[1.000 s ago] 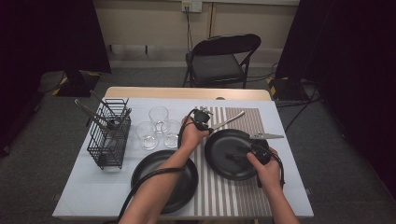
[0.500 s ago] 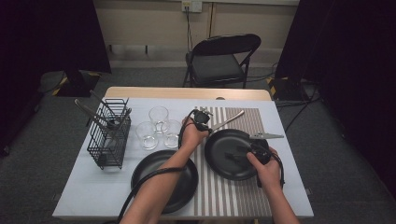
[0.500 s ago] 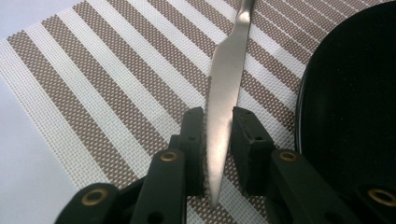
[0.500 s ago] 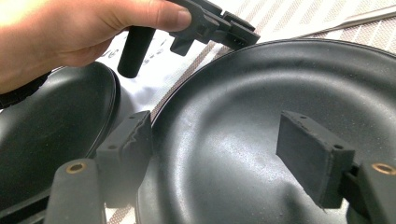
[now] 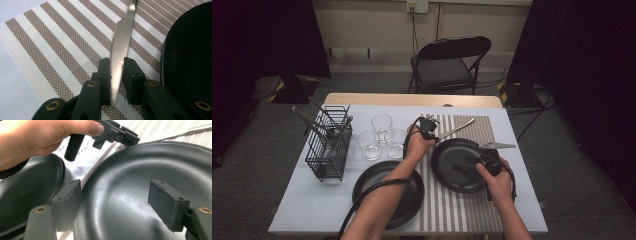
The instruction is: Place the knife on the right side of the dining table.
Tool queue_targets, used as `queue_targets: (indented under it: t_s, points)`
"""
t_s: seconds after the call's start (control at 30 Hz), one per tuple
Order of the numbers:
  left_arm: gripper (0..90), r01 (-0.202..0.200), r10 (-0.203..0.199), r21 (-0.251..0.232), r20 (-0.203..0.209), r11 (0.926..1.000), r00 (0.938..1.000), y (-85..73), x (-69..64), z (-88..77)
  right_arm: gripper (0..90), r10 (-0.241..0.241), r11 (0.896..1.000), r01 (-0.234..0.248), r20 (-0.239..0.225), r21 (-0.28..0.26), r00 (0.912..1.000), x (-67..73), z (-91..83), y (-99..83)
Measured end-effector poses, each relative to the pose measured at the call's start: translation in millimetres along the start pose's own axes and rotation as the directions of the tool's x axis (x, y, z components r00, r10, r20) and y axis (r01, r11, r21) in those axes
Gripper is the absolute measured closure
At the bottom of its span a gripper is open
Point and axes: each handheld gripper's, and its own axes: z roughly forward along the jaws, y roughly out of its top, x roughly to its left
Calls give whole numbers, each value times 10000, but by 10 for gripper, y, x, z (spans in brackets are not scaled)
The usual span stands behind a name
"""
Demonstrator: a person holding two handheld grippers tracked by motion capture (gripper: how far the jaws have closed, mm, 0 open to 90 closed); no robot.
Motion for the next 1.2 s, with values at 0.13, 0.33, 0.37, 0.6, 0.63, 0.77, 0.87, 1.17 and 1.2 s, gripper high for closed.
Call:
queue_targets:
  t_s: [0.13, 0.33, 0.37, 0.6, 0.63, 0.77, 0.87, 1.17, 1.2]
  points:
    - [747, 20, -20, -75, -52, 10000, 10000, -1, 7, -23, 261, 14, 10000, -14, 27, 65, 10000, -11, 8, -4]
    - [696, 93, -87, -354, 174, 9993, 9998, 30, -10, -134, 261, -30, 10000, 29, 127, 74, 9999, -26, 12, -7]
    - [687, 109, -99, -411, 237, 9991, 9997, 31, -25, -161, 261, -18, 10000, 17, 100, 92, 9999, -21, 16, -10]
    - [615, 152, -113, -675, 575, 9976, 9983, 8, -49, -388, 258, -216, 9996, 211, 253, 203, 9994, -6, 24, -6]
    - [608, 218, -168, -768, 649, 9968, 9977, 0, -53, -420, 258, -225, 9996, 219, 303, 188, 9993, -11, 18, -7]
    - [567, 189, -122, -805, 838, 9966, 9964, -41, -68, -525, 258, -211, 9996, 203, 378, 210, 9991, -22, 14, 0]
    - [540, 142, -52, -935, 955, 9955, 9954, -69, -93, -578, 258, -278, 9995, 270, 472, 178, 9985, -27, 16, 19]
    - [452, -20, 141, -895, 1353, 9960, 9907, -114, -174, -714, 262, -391, 9991, 381, 668, 168, 9970, -49, 31, 67]
    - [441, 7, 126, -931, 1419, 9957, 9898, -117, -183, -724, 263, -370, 9991, 356, 709, 209, 9968, -53, 37, 72]
